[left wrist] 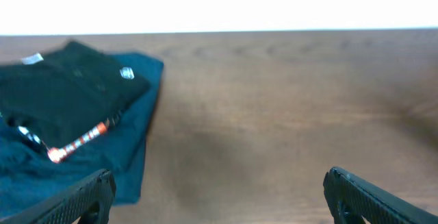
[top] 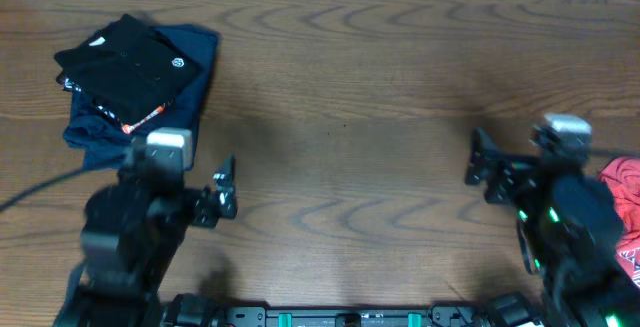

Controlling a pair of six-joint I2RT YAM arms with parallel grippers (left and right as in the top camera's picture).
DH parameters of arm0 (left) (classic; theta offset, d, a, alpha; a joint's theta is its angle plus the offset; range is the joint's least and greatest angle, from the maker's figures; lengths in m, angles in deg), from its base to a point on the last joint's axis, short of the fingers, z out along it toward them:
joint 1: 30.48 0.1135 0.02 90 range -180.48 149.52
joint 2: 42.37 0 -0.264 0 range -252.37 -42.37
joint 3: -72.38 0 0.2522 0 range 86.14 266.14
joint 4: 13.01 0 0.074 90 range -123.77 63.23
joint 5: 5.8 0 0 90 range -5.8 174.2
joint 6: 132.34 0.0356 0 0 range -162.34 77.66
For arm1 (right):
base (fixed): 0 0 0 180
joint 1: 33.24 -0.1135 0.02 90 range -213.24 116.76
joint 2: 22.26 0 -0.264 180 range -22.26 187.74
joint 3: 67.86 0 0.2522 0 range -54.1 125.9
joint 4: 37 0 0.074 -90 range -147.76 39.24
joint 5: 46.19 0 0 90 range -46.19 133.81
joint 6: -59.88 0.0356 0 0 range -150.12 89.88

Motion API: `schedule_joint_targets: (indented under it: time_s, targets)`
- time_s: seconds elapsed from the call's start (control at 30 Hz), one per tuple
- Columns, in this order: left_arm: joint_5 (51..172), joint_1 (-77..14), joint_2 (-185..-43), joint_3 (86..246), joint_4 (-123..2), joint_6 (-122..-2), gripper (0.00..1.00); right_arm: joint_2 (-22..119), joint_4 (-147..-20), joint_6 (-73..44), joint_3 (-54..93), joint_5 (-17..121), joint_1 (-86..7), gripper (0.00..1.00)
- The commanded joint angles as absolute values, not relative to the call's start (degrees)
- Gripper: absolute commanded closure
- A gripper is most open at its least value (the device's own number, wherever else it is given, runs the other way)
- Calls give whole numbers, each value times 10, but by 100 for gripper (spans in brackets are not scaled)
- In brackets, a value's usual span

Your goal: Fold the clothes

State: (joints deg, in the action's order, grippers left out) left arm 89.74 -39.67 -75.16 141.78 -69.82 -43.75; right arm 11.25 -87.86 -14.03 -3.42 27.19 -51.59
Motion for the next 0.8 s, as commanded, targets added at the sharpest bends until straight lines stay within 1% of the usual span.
schedule_joint_targets:
  time_s: [0.0, 0.13, 0.33, 0.77]
  targets:
    - [888, -399, -715, 1412, -696, -430, 2, 75, -881, -135, -44, 230, -524, 1]
    - [888, -399, -695, 1412, -696, -430, 2, 46, -881, -134, -44, 230, -524, 1]
    - [888, -399, -696, 1412, -708, -430, 2, 46, -899, -134, -44, 230, -524, 1]
    - [888, -399, -696, 1412, -768, -430, 2, 46, -1052, -134, -44, 230, -524, 1]
